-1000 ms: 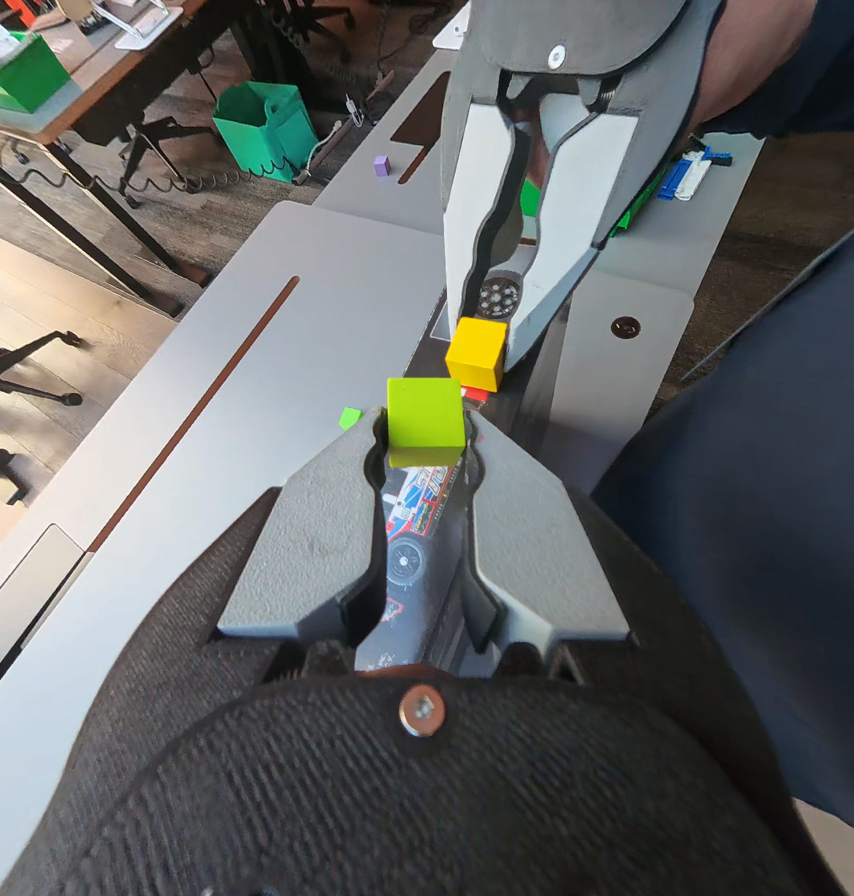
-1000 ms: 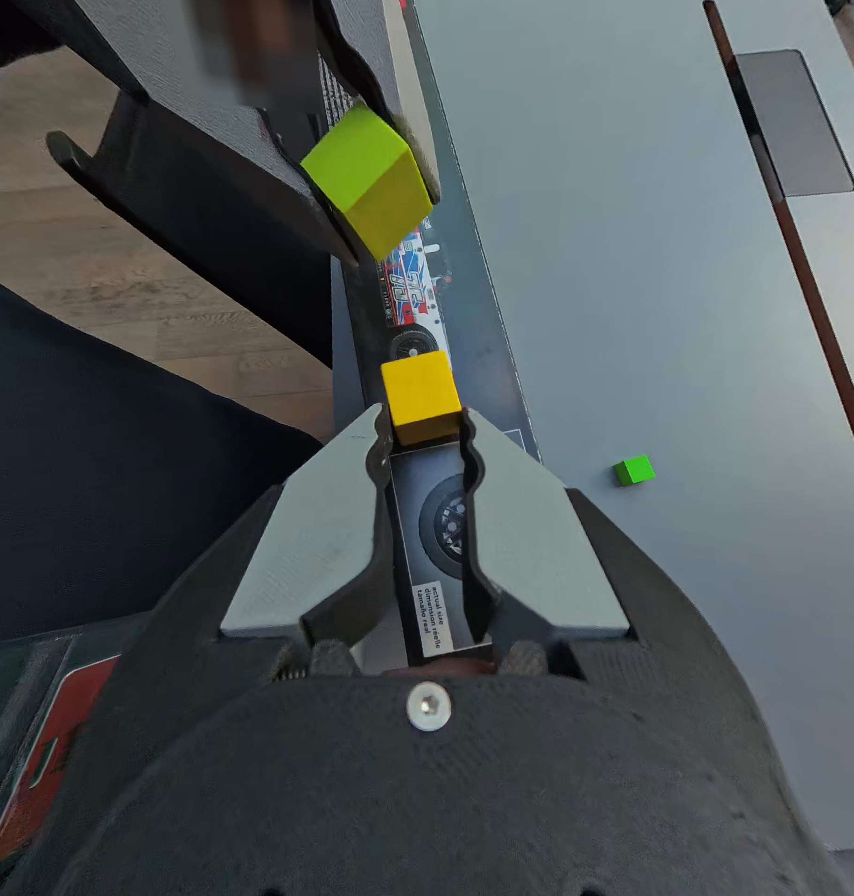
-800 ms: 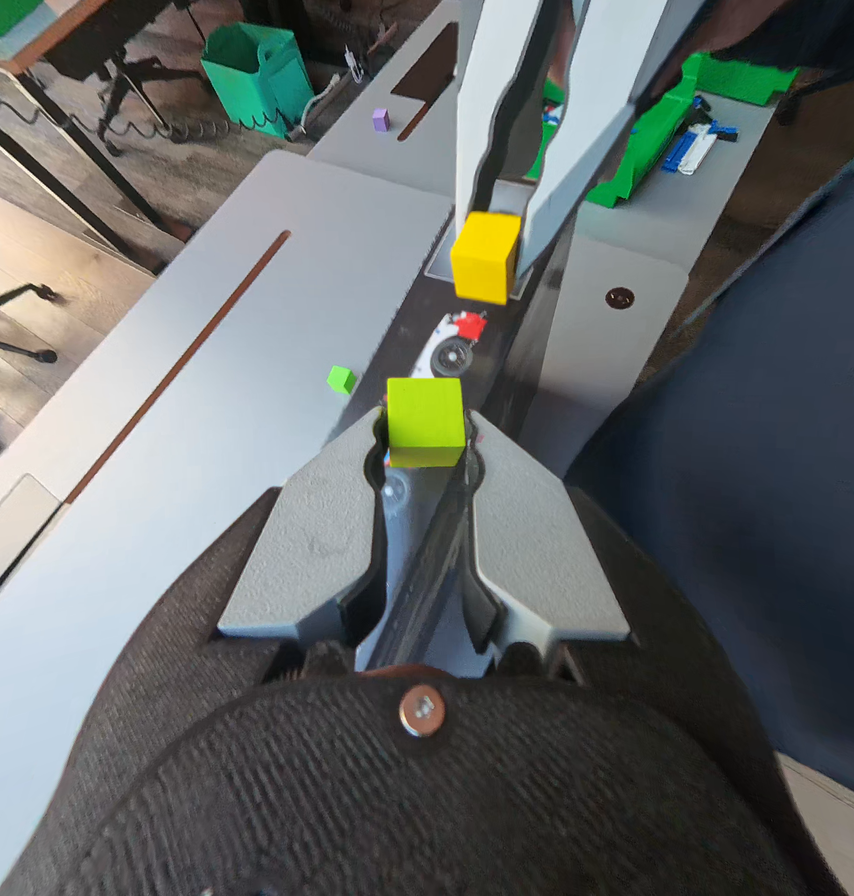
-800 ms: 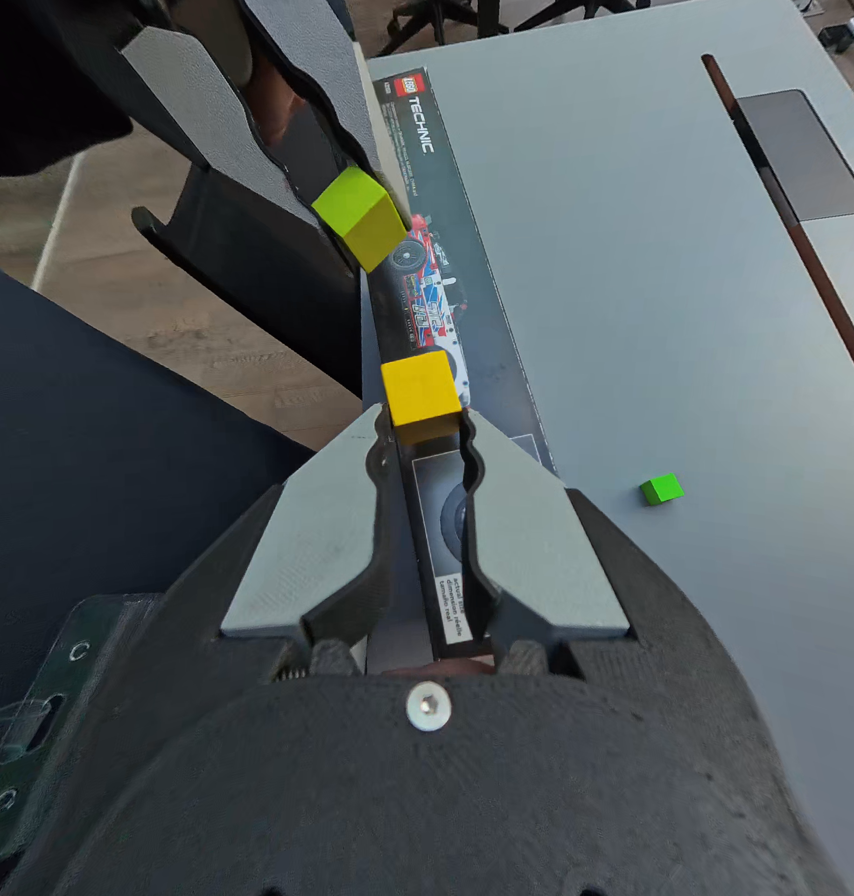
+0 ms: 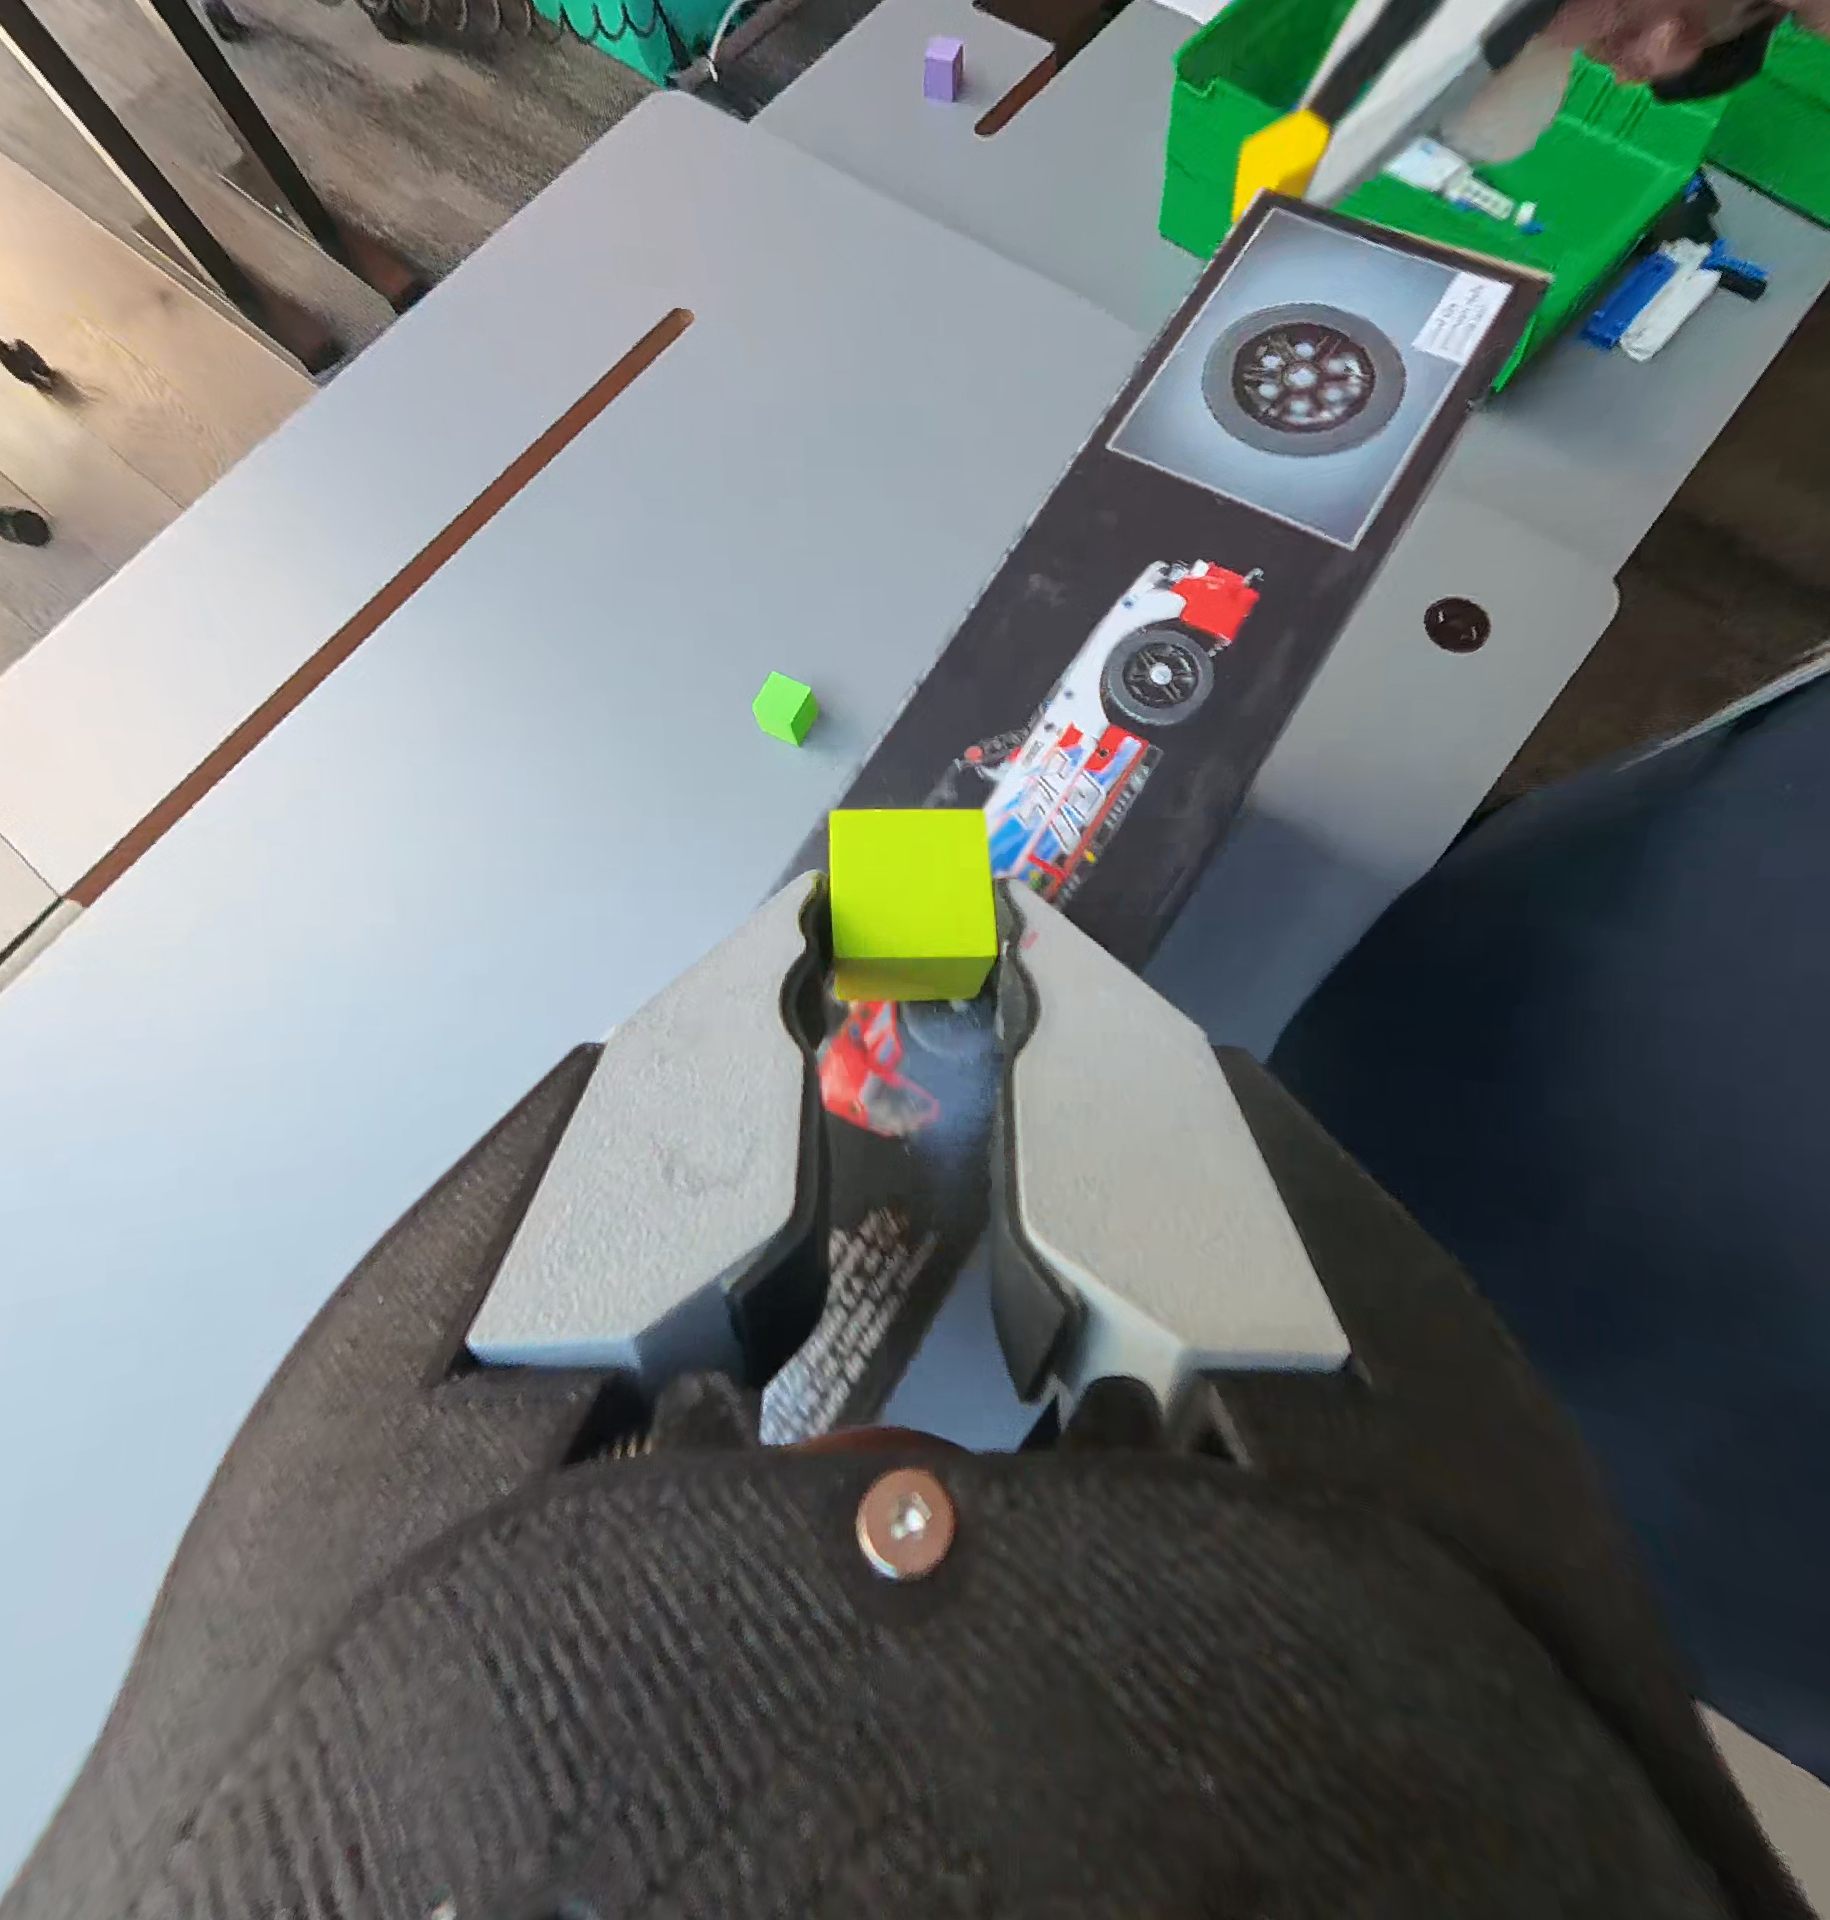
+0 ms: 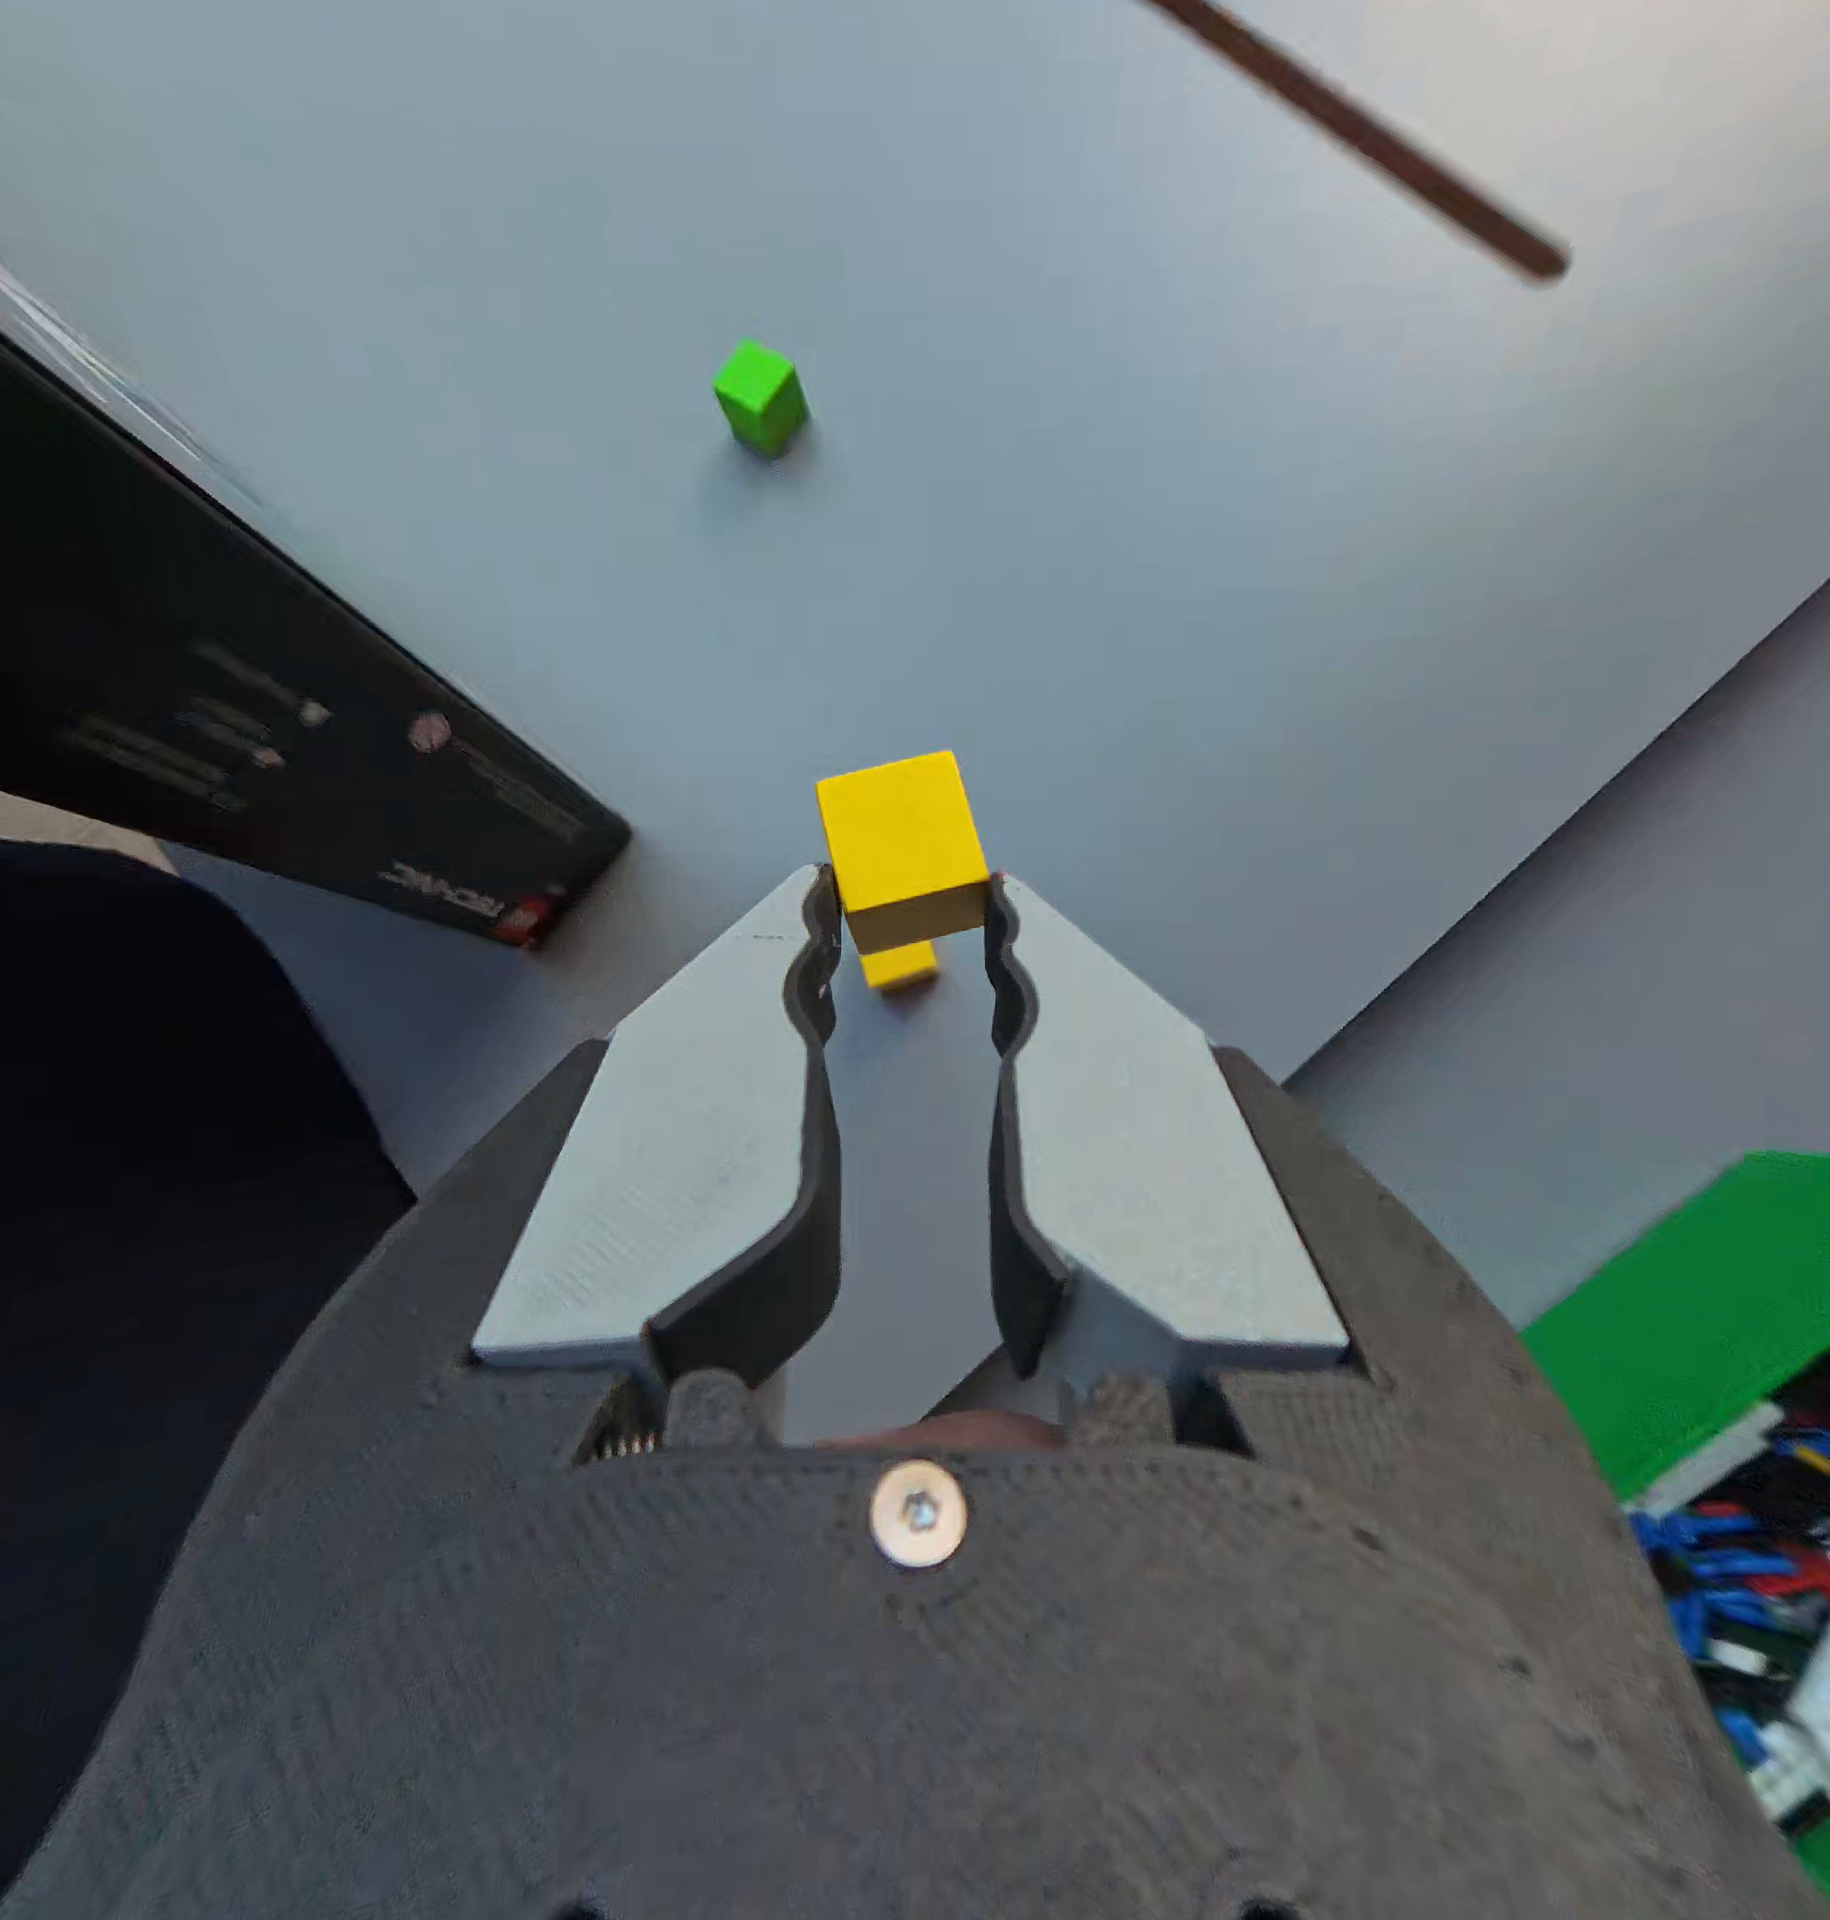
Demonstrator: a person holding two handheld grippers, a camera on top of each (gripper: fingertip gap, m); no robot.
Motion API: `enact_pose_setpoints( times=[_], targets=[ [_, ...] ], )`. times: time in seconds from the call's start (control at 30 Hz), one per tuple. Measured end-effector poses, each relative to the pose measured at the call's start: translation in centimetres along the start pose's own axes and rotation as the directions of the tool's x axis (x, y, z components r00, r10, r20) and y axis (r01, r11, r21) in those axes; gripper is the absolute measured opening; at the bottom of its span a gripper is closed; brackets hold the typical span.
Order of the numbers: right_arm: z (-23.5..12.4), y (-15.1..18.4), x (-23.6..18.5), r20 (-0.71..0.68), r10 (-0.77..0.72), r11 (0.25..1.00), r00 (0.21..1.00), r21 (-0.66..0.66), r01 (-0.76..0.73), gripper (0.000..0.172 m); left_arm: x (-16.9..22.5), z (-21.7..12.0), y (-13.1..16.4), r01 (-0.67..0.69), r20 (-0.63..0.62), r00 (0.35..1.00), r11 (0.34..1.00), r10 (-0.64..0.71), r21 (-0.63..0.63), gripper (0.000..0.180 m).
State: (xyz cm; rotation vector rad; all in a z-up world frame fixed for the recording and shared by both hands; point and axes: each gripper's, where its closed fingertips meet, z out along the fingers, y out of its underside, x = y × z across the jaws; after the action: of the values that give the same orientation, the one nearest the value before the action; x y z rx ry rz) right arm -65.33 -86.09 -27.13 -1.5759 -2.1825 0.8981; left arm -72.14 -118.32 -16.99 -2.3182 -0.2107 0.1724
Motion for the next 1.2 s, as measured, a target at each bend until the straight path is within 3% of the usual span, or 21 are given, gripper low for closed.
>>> enact_pose_setpoints(
  times=[0.17,0.4,0.5,0.6,0.77,1.0,1.07,1.2],
  targets=[
    [5.5,9.2,-0.5,0.014,0.09,0.991,0.996,-0.103,-0.088,0.026,1.2,2.0,-2.7,-0.081,-0.028,0.996,0.995,0.08,-0.059,0.028],
    [9.1,14.1,0.3,-0.004,0.055,0.99,0.998,-0.133,-0.055,0.033,3.5,7.1,-10.2,-0.217,-0.109,0.972,0.973,0.208,-0.077,0.028],
    [8.8,13.7,0.3,0.042,0.061,0.995,0.997,-0.079,-0.058,0.039,5.3,10.9,-13.8,-0.315,-0.172,0.938,0.946,0.3,-0.07,0.028],
    [7.6,13.4,0.8,0.071,0.078,0.997,0.994,-0.028,-0.077,0.039,6.9,15.2,-15.5,-0.411,-0.257,0.89,0.907,0.378,-0.089,0.028],
    [5.4,13.5,1.4,0.133,0.119,0.992,0.984,0.033,-0.125,0.041,8.7,20.6,-14.9,-0.493,-0.393,0.83,0.851,0.396,-0.184,0.028],
    [4.2,13.4,1.1,0.169,0.117,0.989,0.979,0.07,-0.131,0.041,10.6,23.3,-14.3,-0.532,-0.449,0.8,0.817,0.398,-0.223,0.028],
    [3.0,11.2,0.5,0.217,0.12,0.979,0.969,0.135,-0.152,0.04,11.0,23.4,-14.4,-0.542,-0.452,0.795,0.809,0.404,-0.23,0.028],
    [-2.7,2.8,-1.4,0.357,0.051,0.91,0.933,0.367,-0.191,0.037,13.1,23.0,-14.9,-0.606,-0.488,0.742,0.771,0.459,-0.195,0.028]
  ],
)
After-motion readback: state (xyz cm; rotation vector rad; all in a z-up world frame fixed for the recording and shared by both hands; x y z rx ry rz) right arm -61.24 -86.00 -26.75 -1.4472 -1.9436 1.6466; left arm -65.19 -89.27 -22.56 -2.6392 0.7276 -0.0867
